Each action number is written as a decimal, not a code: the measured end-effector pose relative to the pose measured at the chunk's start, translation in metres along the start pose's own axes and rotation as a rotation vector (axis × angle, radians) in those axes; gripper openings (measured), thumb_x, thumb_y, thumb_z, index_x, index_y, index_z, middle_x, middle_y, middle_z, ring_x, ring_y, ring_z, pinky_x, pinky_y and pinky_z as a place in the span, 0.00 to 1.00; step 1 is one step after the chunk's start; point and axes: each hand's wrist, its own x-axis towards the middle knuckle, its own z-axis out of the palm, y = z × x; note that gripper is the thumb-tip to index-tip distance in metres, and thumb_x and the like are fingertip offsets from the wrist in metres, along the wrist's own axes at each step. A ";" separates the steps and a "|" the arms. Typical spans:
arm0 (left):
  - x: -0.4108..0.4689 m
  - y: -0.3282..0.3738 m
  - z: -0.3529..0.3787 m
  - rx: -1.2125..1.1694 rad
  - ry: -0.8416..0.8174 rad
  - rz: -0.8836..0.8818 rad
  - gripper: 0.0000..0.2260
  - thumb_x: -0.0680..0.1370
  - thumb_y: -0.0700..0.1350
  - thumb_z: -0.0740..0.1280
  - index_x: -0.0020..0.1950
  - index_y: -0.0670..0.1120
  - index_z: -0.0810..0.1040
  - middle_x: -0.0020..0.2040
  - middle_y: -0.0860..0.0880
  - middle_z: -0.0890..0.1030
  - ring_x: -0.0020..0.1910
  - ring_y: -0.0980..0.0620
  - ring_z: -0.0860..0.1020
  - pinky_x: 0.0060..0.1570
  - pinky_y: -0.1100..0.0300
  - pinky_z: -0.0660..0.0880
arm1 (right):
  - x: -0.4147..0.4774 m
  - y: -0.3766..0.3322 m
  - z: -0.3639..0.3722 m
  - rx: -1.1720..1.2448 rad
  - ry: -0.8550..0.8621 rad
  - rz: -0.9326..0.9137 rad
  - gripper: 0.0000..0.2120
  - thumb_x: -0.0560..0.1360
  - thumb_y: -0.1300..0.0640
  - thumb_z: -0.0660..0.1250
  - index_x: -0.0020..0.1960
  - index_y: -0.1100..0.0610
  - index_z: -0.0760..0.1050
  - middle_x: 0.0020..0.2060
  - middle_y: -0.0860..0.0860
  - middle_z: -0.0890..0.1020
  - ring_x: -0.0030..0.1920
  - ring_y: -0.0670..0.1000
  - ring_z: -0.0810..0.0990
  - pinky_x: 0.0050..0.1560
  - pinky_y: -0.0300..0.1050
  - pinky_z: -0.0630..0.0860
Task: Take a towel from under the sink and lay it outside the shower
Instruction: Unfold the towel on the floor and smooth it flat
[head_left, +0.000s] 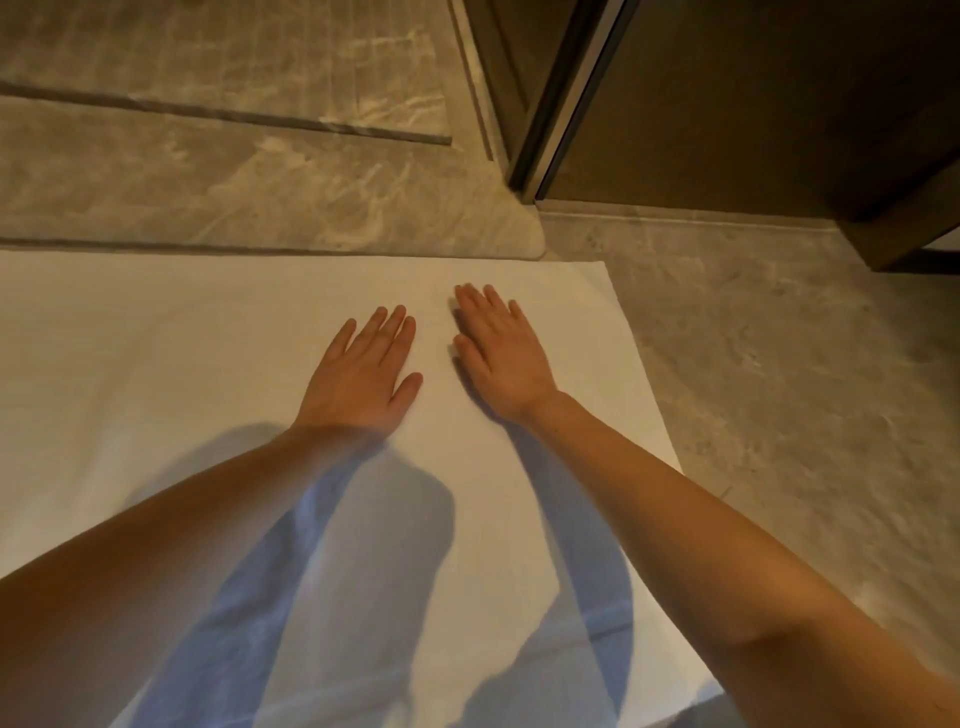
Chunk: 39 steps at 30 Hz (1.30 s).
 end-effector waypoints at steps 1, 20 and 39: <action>0.000 0.000 0.000 -0.005 0.004 -0.001 0.32 0.79 0.58 0.42 0.80 0.44 0.54 0.80 0.46 0.55 0.79 0.50 0.52 0.77 0.50 0.46 | 0.008 -0.011 0.006 0.014 -0.036 -0.061 0.26 0.83 0.49 0.49 0.80 0.55 0.53 0.79 0.52 0.56 0.79 0.53 0.50 0.77 0.50 0.45; -0.003 0.002 0.000 -0.020 0.035 0.008 0.29 0.81 0.56 0.47 0.79 0.44 0.57 0.80 0.47 0.57 0.79 0.50 0.53 0.76 0.53 0.44 | -0.003 0.131 -0.035 -0.152 -0.129 0.354 0.28 0.84 0.46 0.41 0.80 0.55 0.42 0.80 0.51 0.47 0.79 0.52 0.44 0.78 0.51 0.44; -0.167 -0.013 -0.017 -0.057 0.026 -0.025 0.25 0.82 0.50 0.52 0.78 0.43 0.61 0.79 0.44 0.60 0.78 0.47 0.56 0.76 0.47 0.53 | -0.136 -0.150 0.042 0.127 -0.042 0.077 0.26 0.83 0.52 0.51 0.79 0.56 0.55 0.78 0.51 0.57 0.79 0.53 0.50 0.78 0.51 0.47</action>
